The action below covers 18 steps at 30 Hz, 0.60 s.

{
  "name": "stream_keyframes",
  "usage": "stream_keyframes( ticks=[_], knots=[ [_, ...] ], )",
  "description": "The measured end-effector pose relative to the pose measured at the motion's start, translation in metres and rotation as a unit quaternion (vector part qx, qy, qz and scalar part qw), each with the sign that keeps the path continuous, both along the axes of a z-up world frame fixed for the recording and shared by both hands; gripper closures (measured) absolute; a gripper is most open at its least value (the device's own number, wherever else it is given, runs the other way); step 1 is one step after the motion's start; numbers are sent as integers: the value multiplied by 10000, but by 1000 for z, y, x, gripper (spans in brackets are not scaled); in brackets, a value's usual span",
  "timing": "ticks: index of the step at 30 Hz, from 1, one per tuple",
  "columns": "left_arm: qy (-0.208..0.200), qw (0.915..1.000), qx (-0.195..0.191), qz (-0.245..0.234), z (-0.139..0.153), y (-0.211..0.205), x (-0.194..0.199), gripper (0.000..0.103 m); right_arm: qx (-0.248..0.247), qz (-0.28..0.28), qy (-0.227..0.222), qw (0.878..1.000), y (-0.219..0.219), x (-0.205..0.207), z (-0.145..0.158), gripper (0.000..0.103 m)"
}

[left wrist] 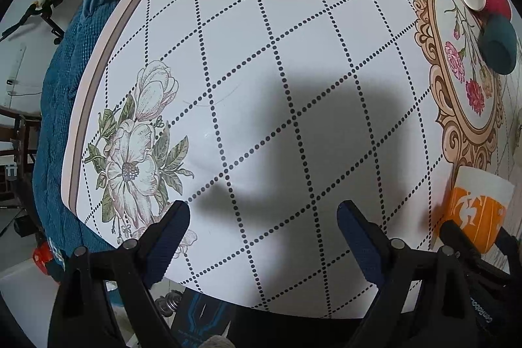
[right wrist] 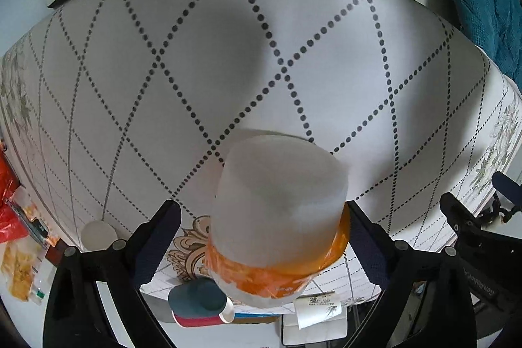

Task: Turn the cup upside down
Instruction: 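Lift the cup with the right gripper and rotate it rim-down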

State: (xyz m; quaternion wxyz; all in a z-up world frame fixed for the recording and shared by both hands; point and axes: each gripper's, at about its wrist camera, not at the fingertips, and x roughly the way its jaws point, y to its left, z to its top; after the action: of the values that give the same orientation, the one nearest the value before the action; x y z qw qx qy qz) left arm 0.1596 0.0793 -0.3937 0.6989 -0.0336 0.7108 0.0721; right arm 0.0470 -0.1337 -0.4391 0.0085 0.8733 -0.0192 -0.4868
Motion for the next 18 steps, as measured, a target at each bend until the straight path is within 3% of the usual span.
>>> stream_keyframes(
  ticks=[5,13,18],
  knots=[
    [-5,10000,26,-22,1,-2,4,10,105,-160,-56,9998,9,-3,-10,29],
    [-27,10000,57,-78,2,-7,5,10,363,-512,-75,9980,22,9,-13,30],
    [-56,9999,95,-118,5,-7,11,10,519,-1195,-136,9914,41,29,-14,30]
  ],
)
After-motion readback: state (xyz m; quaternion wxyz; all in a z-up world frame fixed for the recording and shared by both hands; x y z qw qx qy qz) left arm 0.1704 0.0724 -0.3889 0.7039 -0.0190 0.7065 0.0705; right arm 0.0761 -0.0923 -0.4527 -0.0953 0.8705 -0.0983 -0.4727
